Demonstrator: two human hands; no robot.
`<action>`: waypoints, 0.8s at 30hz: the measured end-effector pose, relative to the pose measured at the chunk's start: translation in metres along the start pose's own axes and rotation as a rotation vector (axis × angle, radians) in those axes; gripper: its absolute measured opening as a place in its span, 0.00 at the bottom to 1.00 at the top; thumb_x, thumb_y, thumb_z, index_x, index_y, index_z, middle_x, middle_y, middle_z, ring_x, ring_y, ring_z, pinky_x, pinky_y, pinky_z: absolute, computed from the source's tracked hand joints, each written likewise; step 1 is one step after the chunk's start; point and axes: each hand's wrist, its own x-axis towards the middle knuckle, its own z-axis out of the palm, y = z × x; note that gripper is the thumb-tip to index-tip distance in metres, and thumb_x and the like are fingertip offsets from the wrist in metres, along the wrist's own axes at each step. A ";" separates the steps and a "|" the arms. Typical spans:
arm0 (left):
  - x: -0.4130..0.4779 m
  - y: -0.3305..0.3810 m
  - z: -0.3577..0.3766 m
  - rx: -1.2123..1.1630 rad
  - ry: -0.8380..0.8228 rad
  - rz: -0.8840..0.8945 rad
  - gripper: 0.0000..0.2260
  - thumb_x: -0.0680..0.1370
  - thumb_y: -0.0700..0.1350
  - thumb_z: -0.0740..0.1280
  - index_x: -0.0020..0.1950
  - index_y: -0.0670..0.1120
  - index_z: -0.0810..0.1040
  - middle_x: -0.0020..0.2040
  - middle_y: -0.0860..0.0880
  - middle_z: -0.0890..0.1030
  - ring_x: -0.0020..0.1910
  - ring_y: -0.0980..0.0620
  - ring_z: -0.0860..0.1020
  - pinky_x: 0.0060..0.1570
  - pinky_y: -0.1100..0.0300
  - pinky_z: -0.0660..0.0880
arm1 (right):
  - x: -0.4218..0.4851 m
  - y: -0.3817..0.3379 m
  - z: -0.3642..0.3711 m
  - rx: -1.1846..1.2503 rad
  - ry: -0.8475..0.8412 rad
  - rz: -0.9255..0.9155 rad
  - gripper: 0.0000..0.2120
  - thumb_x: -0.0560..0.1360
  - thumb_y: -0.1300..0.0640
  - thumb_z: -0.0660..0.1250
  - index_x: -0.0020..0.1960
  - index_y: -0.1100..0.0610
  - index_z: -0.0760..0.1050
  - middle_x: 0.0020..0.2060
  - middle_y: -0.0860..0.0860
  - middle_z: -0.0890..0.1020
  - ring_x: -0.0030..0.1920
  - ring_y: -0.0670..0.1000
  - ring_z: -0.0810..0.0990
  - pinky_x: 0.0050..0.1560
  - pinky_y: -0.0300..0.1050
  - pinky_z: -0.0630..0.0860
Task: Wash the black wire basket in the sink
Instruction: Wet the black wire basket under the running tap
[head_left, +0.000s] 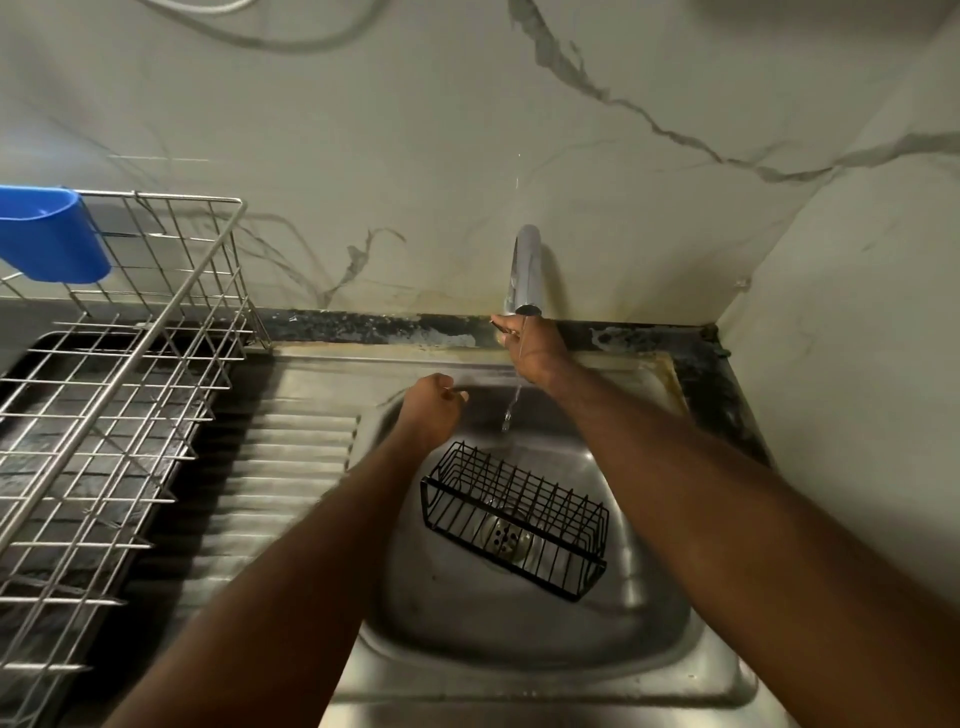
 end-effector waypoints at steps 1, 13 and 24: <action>0.001 -0.003 0.000 0.028 -0.007 0.006 0.08 0.82 0.45 0.64 0.57 0.44 0.78 0.52 0.47 0.81 0.50 0.49 0.80 0.50 0.56 0.78 | -0.007 0.000 0.001 0.059 0.039 -0.003 0.16 0.79 0.62 0.65 0.67 0.58 0.75 0.60 0.55 0.81 0.59 0.52 0.79 0.61 0.37 0.70; -0.016 -0.051 0.011 0.198 -0.085 -0.129 0.12 0.81 0.40 0.63 0.59 0.36 0.80 0.55 0.39 0.82 0.54 0.41 0.80 0.53 0.52 0.76 | -0.085 0.041 0.034 0.809 -0.028 0.520 0.10 0.77 0.74 0.62 0.57 0.74 0.75 0.52 0.67 0.80 0.42 0.57 0.82 0.52 0.46 0.79; -0.017 -0.086 0.032 0.072 -0.114 -0.331 0.14 0.78 0.44 0.69 0.59 0.35 0.78 0.55 0.38 0.83 0.52 0.43 0.82 0.52 0.51 0.80 | -0.062 0.019 0.012 0.939 0.031 0.391 0.04 0.73 0.75 0.67 0.47 0.69 0.77 0.47 0.62 0.82 0.48 0.60 0.83 0.45 0.43 0.82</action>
